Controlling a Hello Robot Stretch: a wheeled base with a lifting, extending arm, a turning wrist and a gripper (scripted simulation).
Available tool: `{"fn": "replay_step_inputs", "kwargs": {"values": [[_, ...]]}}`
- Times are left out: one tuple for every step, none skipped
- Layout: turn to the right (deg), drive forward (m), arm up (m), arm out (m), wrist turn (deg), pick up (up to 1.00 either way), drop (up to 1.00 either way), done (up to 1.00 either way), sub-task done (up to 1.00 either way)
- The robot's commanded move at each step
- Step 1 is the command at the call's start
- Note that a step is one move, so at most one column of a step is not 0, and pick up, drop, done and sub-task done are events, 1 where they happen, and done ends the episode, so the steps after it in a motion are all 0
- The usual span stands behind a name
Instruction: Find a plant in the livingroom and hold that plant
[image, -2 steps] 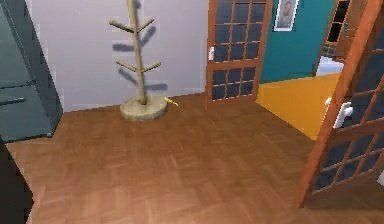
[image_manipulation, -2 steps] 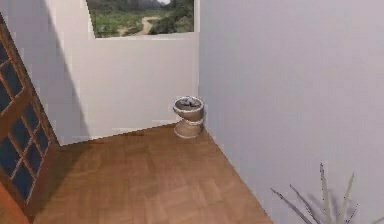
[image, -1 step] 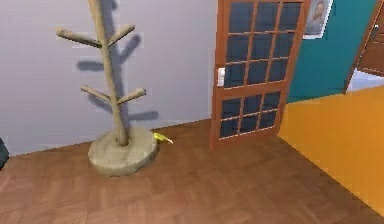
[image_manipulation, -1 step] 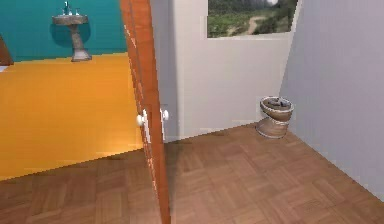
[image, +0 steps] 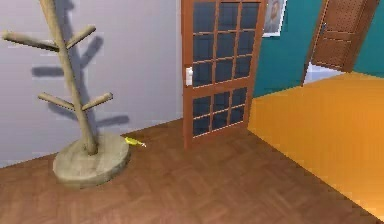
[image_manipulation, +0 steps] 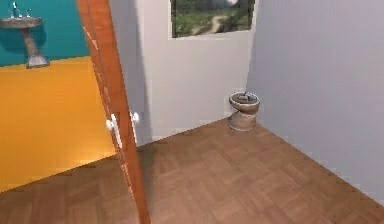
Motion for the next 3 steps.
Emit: {"fn": "replay_step_inputs", "kwargs": {"values": [[0.0, 0.15, 0.0, 0.0, 0.0, 0.0, 0.0, 0.0, 0.0], [12.0, 0.0, 0.0, 0.0, 0.0, 0.0, 0.0, 0.0, 0.0], [3.0, 0.0, 0.0, 0.0, 0.0, 0.0, 0.0, 0.0, 0.0]]}}
